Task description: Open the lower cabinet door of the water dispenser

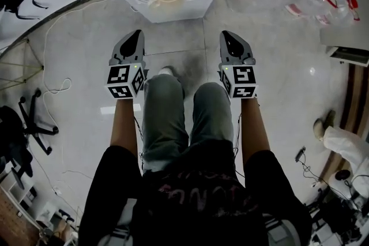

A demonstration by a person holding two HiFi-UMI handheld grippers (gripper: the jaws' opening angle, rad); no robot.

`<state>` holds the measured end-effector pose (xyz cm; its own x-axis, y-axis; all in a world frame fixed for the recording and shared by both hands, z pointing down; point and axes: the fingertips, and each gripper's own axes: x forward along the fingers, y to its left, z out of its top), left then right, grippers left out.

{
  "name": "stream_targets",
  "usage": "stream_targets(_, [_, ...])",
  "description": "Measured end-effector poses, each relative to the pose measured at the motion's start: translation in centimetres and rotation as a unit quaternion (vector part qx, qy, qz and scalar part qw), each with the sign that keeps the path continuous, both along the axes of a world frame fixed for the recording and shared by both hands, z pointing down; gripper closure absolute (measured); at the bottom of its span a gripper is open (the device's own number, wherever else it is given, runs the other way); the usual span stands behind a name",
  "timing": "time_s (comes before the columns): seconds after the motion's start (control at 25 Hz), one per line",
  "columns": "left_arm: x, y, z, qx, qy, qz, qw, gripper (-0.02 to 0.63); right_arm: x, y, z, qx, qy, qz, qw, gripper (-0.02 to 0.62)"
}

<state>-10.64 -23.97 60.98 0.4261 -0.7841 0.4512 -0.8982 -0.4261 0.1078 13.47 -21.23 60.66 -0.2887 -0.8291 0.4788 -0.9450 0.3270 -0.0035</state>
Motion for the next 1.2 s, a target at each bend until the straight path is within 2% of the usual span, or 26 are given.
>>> stream_targets(0.32, [-1.0,-1.4,5.6,0.009,-0.002,-0.006,0.9999,0.594,-0.2,-1.5,6.1,0.01,0.003,-0.004,1.0,0.581])
stream_targets(0.72, [-0.3,-3.6,12.2,0.019,-0.01,0.0,0.9998,0.594,0.8,-3.7,12.4,0.016,-0.008,-0.004,1.0,0.581])
stream_targets(1.0, [0.6,-4.9,14.8,0.026,-0.017,0.013,0.9994,0.594,1.1,-6.4,14.9,0.029,-0.013,-0.009,0.999,0.577])
stream_targets(1.2, [0.1,-5.2,15.7,0.025,-0.022,0.015,0.9993,0.594,1.1,-8.3,15.5,0.029,-0.037,-0.01,0.999,0.535])
